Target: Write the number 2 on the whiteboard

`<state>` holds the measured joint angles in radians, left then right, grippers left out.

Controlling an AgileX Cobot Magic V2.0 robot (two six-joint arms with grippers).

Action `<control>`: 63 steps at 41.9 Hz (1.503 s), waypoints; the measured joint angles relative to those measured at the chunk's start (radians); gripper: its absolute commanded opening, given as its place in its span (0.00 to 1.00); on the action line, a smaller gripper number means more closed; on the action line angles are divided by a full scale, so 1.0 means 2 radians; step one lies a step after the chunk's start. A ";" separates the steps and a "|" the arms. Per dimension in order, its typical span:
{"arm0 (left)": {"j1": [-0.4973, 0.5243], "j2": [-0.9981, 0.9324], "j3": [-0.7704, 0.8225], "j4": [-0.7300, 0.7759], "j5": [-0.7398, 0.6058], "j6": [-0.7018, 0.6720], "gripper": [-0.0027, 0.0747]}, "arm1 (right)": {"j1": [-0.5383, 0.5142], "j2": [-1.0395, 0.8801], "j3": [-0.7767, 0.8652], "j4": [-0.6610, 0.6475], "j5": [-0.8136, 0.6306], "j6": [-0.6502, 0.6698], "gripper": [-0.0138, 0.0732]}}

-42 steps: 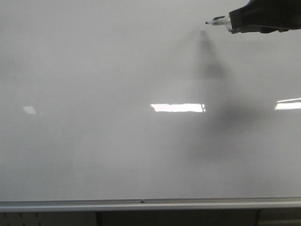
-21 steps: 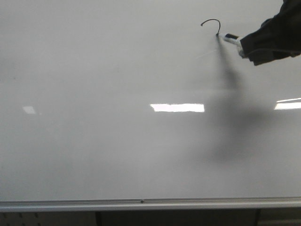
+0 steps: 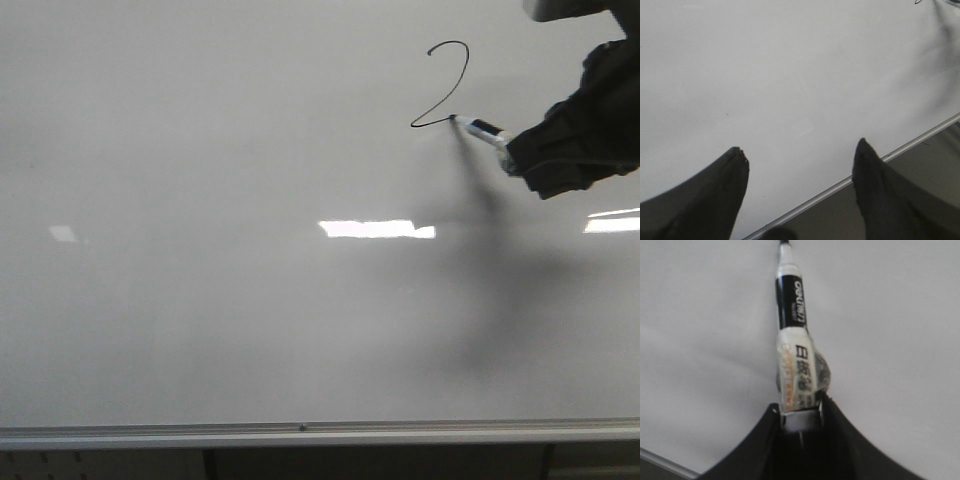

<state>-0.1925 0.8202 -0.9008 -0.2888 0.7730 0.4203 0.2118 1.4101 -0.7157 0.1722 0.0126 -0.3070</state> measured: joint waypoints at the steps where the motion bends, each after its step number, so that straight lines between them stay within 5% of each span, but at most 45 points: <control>1: 0.000 0.000 0.000 0.000 0.000 0.000 0.61 | -0.006 -0.001 0.000 0.000 0.002 0.000 0.22; 14: -0.001 0.003 -0.008 0.000 0.009 0.016 0.61 | 0.032 -0.095 -0.008 0.003 0.086 -0.001 0.22; 22: -0.037 0.038 -0.062 -0.013 0.071 0.079 0.61 | 0.087 -0.151 -0.092 0.003 0.324 -0.030 0.22; 28: -0.109 0.076 -0.083 -0.025 0.100 0.135 0.61 | 0.119 -0.154 -0.157 0.007 0.502 -0.097 0.22; 34: -0.197 0.119 -0.097 -0.027 0.102 0.161 0.61 | 0.133 -0.155 -0.177 0.045 0.587 -0.162 0.22; 47: -0.349 0.226 -0.144 -0.029 0.072 0.168 0.61 | 0.133 -0.155 -0.179 0.140 0.613 -0.252 0.22; 57: -0.391 0.287 -0.175 -0.031 0.059 0.168 0.60 | 0.133 -0.155 -0.179 0.140 0.614 -0.255 0.22; 63: -0.393 0.298 -0.177 -0.031 0.058 0.168 0.43 | 0.133 -0.155 -0.179 0.140 0.614 -0.255 0.22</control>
<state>-0.9783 1.4171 -1.2552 -0.3501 0.8895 0.7554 0.4777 1.1010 -1.0733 0.4531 1.2401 -0.8177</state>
